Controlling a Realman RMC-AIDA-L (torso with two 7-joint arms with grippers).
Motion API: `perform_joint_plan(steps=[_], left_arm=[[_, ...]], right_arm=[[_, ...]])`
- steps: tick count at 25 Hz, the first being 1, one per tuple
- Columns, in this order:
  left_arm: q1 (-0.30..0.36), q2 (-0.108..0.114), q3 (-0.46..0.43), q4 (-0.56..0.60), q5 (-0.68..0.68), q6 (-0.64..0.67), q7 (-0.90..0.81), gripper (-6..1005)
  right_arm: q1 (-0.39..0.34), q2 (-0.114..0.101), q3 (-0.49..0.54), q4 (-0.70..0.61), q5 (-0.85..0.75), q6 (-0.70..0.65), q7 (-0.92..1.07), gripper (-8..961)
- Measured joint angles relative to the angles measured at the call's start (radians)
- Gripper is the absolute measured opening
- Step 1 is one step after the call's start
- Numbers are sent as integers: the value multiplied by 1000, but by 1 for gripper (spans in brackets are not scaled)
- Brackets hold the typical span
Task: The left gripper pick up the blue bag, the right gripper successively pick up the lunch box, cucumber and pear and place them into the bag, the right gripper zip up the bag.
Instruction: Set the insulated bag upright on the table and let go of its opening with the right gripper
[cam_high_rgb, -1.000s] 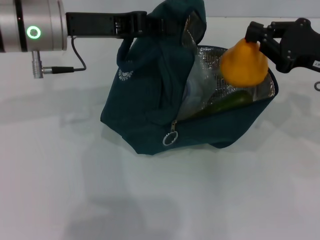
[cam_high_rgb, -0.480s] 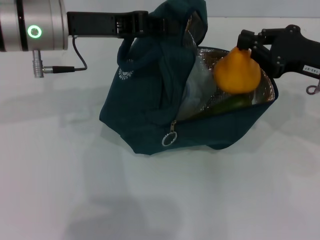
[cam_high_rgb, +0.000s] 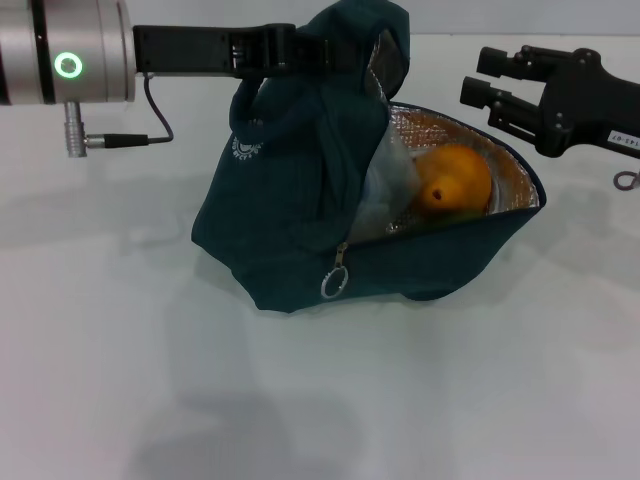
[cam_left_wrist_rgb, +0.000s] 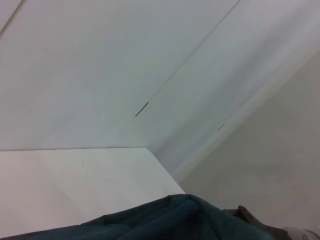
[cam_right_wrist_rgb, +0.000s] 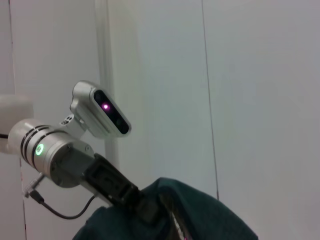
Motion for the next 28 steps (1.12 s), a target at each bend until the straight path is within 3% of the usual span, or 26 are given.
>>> perform_joint_plan(steps=[5,8,13,16,19,24,28], left_arm=[[2,-1,0,0,0,0,0,40],[3,-1,0,0,0,0,0,40],[2,-1,0,0,0,0,0,40],[0,0,0,0,0,0,0,40],[-1,1,-1,-1,0,0,0,40],[-2,2,-2,-1,-1,0,0,40],[-1,2,-2,-2,-7,0,0,40]], right_arm=[[-23,2,48,-41,4,-18,0,381],[-36,-3,126,-50,5,-43,5,414],[-41,-48,233,-15,0,-28,41,468],[-41,-83,238,2,-16,21,63,501],[-40,-104,236,4,-95,75,114,568],[-29,-104,237,-3,-227,116,145,681],[-19,-102,235,-8,-285,109,198,678]])
